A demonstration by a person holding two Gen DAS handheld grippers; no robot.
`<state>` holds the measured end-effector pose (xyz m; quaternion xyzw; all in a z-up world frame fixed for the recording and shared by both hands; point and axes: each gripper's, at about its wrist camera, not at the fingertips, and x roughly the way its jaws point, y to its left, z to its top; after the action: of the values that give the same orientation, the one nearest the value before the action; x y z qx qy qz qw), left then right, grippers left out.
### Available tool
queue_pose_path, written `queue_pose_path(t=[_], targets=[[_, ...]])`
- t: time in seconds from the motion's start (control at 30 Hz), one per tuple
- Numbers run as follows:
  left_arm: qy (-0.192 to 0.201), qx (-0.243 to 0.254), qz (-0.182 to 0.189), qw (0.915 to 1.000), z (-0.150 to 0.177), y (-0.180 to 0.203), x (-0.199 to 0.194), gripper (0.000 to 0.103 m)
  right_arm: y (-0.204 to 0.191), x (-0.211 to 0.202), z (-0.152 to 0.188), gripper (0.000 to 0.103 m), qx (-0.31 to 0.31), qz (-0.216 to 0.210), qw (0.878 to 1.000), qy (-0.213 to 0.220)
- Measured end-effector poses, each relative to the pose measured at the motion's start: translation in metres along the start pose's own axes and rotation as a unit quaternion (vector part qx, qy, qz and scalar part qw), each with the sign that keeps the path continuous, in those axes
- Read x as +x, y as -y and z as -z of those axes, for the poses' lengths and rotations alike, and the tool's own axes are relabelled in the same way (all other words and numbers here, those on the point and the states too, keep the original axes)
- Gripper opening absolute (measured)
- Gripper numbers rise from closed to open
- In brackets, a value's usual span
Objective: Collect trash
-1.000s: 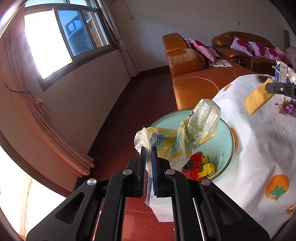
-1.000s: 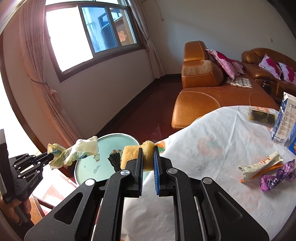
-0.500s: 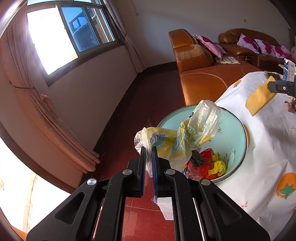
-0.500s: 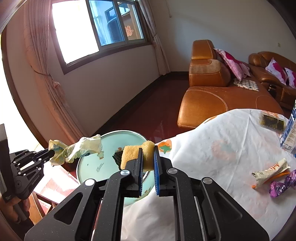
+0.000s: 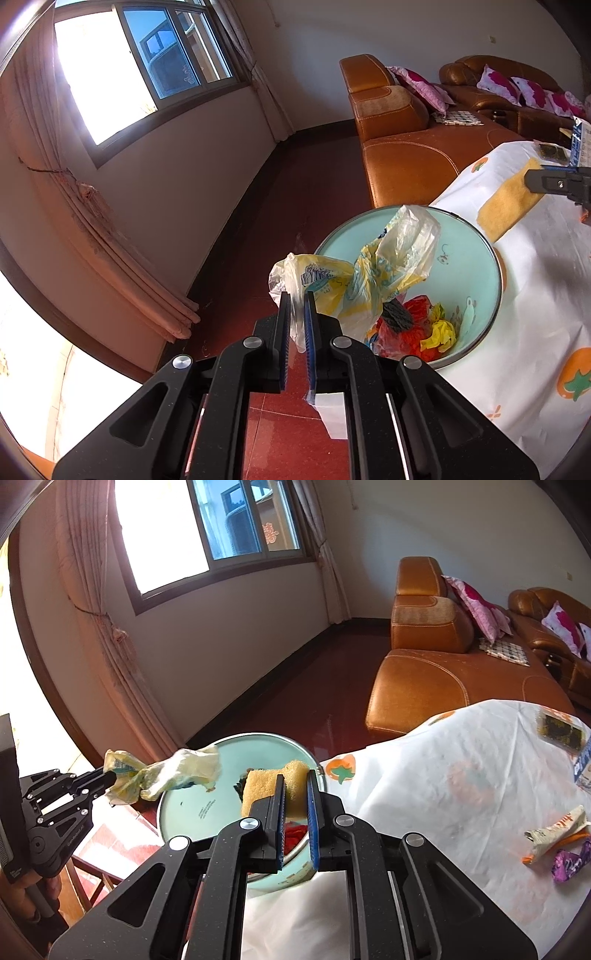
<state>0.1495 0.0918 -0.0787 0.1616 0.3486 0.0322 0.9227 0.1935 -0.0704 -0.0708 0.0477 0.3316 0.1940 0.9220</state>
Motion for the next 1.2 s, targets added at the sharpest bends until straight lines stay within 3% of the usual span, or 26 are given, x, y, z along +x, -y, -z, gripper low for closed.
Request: queue_pose_path(t=[0.07,0.1,0.3,0.8,0.87,0.93,1.2], targets=[[0.008,-0.004,0.004,1.0,-0.001,0.002,-0.001,0.023,-0.005,0.005,0.0,0.015,-0.007,-0.013,1.0,-0.002],[0.011,-0.005,0.006,0.9999,-0.001,0.003,-0.001,0.034,-0.006,0.007,0.0,0.02,-0.007,-0.016,1.0,-0.001],[0.006,-0.004,0.017,0.9998,0.004,0.007,0.005,0.041,-0.006,0.018,0.007,0.029,-0.005,-0.014,1.0,-0.018],[0.004,-0.006,0.012,0.9999,0.005,0.008,0.006,0.055,0.004,0.012,0.016,0.039,0.003,-0.006,1.0,-0.018],[0.004,-0.006,0.012,0.9999,0.005,0.009,0.005,0.058,0.007,0.009,0.017,0.039,0.006,-0.002,1.0,-0.016],[0.007,-0.007,0.01,0.9999,0.007,0.01,0.004,0.068,0.01,0.007,0.018,0.039,0.008,0.0,1.0,-0.015],[0.011,0.003,0.027,0.9996,0.003,0.032,0.0,0.072,0.042,-0.026,0.027,0.042,0.002,0.043,0.999,0.0]])
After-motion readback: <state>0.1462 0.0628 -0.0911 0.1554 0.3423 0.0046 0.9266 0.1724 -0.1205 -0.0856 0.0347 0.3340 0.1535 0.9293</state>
